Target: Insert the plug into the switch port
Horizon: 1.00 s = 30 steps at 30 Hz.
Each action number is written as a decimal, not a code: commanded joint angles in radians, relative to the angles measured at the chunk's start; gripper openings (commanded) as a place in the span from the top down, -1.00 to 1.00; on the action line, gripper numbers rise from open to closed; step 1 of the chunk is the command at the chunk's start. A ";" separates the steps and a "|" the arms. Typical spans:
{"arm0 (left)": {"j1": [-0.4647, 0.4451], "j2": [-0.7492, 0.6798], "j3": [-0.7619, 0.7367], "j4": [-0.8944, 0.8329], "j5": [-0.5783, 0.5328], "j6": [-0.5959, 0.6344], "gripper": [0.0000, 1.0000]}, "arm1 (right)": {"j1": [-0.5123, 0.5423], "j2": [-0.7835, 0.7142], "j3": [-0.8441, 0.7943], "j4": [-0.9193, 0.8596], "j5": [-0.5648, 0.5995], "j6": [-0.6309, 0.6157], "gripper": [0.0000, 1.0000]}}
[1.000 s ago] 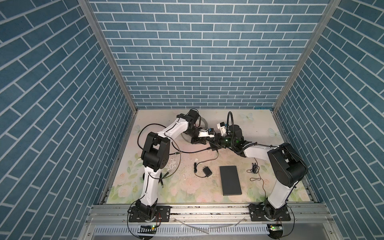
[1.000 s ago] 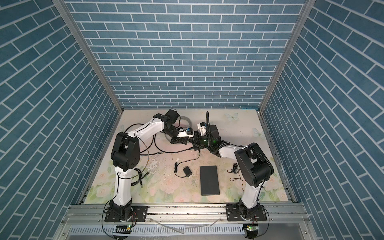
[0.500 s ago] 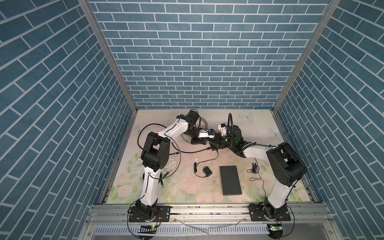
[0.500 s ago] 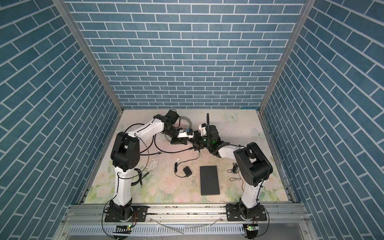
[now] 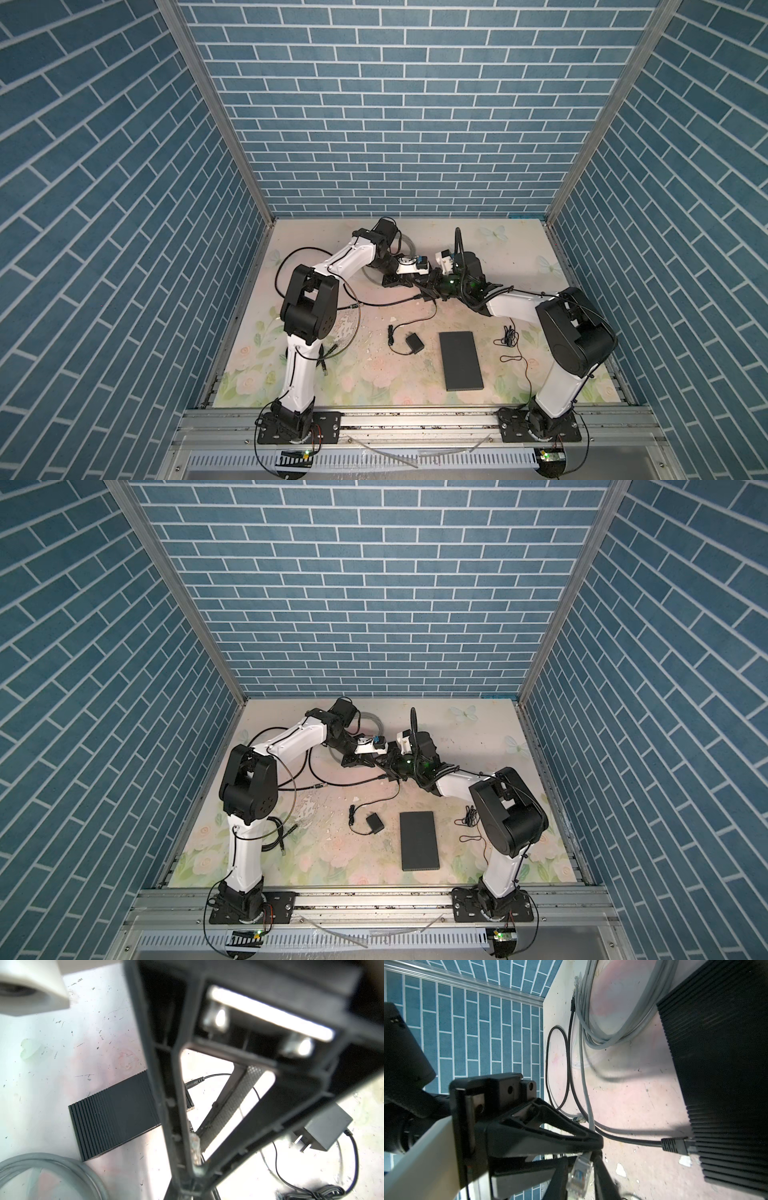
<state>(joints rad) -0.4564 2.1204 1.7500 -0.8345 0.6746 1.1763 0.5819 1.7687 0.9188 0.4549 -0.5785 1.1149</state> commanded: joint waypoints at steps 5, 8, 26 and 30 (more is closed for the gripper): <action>0.002 -0.036 -0.016 -0.012 0.011 -0.003 0.76 | 0.006 -0.012 0.012 -0.027 0.030 0.014 0.77; 0.002 -0.036 -0.018 0.003 -0.001 -0.024 0.71 | 0.006 -0.018 0.016 -0.050 0.024 -0.012 0.87; 0.084 -0.074 -0.031 0.050 0.138 -0.052 0.20 | -0.008 -0.122 -0.113 0.009 0.001 -0.794 0.96; 0.081 -0.058 0.019 -0.043 0.222 -0.013 0.16 | -0.008 -0.117 -0.173 0.140 0.011 -0.890 0.95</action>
<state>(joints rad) -0.3706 2.0743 1.7233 -0.7883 0.8013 1.1313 0.5739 1.6665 0.7944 0.4603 -0.5648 0.4030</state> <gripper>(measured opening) 0.416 0.136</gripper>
